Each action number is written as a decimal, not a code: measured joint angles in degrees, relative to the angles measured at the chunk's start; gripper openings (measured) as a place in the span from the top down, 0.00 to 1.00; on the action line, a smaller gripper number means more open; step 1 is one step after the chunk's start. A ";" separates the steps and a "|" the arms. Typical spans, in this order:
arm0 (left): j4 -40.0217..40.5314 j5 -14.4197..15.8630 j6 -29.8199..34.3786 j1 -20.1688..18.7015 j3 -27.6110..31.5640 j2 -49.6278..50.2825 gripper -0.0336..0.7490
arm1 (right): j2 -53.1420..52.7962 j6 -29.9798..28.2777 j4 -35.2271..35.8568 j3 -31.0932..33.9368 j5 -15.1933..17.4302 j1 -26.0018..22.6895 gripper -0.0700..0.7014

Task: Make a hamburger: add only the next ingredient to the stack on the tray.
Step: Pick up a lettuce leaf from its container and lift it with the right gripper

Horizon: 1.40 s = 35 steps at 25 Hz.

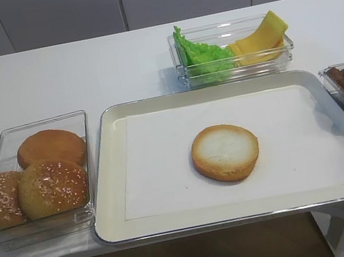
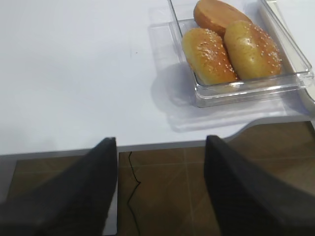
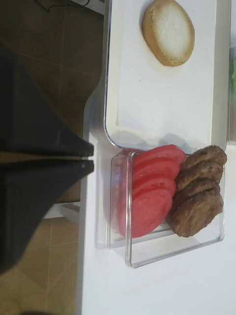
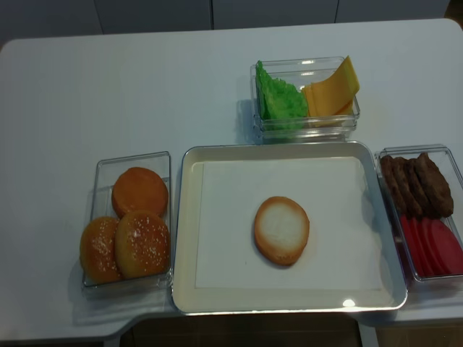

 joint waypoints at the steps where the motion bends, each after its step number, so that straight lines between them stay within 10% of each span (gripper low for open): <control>1: 0.00 0.00 0.00 0.00 0.00 0.00 0.42 | 0.00 0.00 0.00 0.00 0.00 0.00 0.90; 35: -0.30 0.00 0.00 0.00 0.00 0.00 0.42 | 0.00 -0.11 0.00 0.00 0.00 0.00 0.90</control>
